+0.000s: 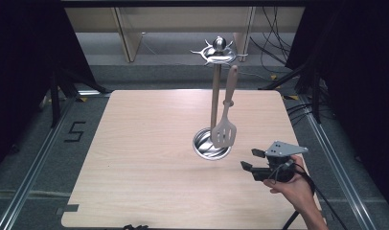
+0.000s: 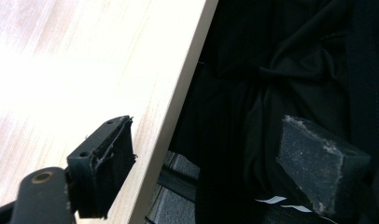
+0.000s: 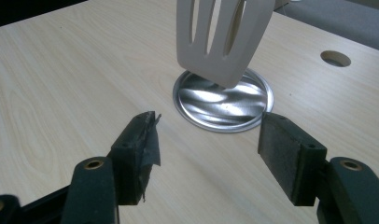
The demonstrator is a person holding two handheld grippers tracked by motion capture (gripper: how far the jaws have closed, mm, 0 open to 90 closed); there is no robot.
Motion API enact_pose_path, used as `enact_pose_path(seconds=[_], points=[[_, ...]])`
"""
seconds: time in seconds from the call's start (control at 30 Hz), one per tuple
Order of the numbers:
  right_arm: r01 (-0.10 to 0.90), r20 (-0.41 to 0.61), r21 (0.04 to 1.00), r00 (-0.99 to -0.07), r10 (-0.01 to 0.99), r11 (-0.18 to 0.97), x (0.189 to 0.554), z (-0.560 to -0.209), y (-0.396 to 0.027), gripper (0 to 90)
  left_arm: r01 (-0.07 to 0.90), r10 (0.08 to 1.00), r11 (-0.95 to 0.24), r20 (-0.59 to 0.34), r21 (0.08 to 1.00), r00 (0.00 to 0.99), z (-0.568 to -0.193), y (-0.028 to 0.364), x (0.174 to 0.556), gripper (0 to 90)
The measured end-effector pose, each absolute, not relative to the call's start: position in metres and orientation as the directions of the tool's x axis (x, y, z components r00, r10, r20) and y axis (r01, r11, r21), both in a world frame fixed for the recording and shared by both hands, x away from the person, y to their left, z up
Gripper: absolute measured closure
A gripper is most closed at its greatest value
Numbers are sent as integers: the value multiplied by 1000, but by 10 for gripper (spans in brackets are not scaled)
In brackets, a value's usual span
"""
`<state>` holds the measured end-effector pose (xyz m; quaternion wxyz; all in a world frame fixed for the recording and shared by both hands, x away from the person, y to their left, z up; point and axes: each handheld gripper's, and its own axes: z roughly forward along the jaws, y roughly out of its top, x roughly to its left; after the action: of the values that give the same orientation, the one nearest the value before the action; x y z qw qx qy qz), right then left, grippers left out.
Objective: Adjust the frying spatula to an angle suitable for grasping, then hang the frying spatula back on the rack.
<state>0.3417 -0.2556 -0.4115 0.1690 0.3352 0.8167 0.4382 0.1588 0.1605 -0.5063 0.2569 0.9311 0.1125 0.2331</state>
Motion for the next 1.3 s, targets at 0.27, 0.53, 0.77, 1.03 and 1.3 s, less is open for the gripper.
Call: enact_pose_path(seconds=[0.27, 0.53, 0.77, 1.03, 1.3], points=[[411, 19, 819, -716, 698, 400, 338, -418, -259, 384, 98, 333, -842, 367, 531, 869, -508, 161, 161, 175], [426, 34, 816, -710, 703, 390, 333, -425, -261, 383, 108, 352, -834, 371, 542, 859, -507, 161, 161, 175], [431, 30, 805, -715, 698, 408, 328, -431, -263, 383, 116, 358, -831, 362, 545, 860, -506, 164, 161, 175], [473, 60, 783, -704, 707, 404, 319, -444, -264, 382, 129, 387, -820, 375, 557, 842, -506, 165, 161, 175], [463, 50, 779, -718, 695, 422, 310, -453, -272, 381, 139, 397, -823, 383, 550, 834, -503, 168, 162, 175]])
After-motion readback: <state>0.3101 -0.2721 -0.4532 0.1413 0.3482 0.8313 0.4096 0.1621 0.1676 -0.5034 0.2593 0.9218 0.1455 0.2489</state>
